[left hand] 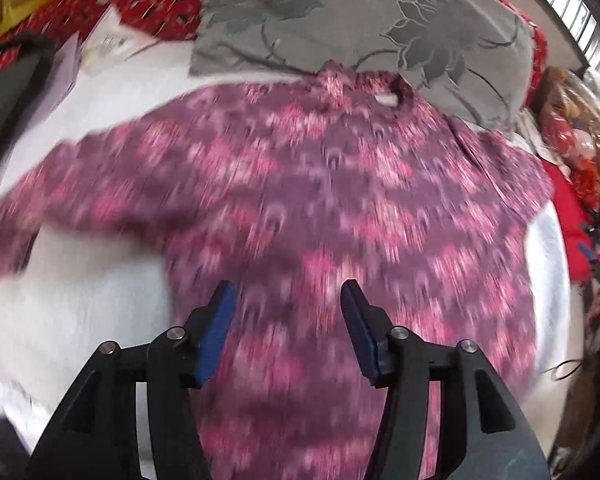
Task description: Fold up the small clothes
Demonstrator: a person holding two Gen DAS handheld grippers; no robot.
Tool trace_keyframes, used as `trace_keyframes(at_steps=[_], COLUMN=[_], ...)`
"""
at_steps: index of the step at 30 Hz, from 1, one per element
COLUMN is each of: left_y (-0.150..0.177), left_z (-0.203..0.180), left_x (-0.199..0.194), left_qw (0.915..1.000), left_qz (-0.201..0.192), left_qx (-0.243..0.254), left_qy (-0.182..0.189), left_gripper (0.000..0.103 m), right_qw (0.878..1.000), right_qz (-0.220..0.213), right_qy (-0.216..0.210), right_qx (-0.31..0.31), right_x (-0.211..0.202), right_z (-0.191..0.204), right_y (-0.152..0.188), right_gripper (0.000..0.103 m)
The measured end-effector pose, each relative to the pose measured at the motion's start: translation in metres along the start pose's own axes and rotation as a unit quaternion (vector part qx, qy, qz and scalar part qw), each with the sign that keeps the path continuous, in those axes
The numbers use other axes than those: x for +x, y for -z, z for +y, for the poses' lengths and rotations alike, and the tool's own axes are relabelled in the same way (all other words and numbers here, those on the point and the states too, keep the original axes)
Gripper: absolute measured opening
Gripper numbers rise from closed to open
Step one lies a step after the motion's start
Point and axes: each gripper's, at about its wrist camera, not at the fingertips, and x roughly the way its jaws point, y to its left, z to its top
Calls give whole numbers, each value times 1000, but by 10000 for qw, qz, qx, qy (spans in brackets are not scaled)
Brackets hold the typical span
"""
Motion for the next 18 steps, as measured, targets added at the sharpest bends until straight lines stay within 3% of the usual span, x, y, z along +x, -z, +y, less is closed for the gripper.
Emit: trace_keyframes(at_steps=[4,8,10,13,15,16,17,18], left_y=[-34,-48,-53,-59,-66,-71,-75,-79], left_z=[-3,-2,-2,-2,-2,-3,-4,-6], left_x=[43,67,74,79,81,82,83,82], left_qw=[9994,9984,9985,9985,9983,9983,9983,9983], left_qz=[78,126,105,82,56,41,29,-6], left_qx=[-299,-454,-440,-437,-469,-472,-476,-482], left_qy=[160,301,301,321,342,339,325,323], left_gripper=[53,53,53,53,53,53,53,53], right_qw=[9962,9887,9875,9900,9926,9941,9956,9972], right_qz=[-163,-236,-315,-561,-459,-432,-416,-356], right_qy=[210,243,301,401,448,498,520,499], right_qx=[830,1458,1518,1232,1030,865,655,437], right_x=[51,107,128,141,153,154,154,153], right_z=[-33,-50,-52,-44,-41,-37,-35,-31], right_y=[-54,-88,-98,-112,-121,-123,-126,-129], right_gripper=[56,56,56,65,65,58,33,17])
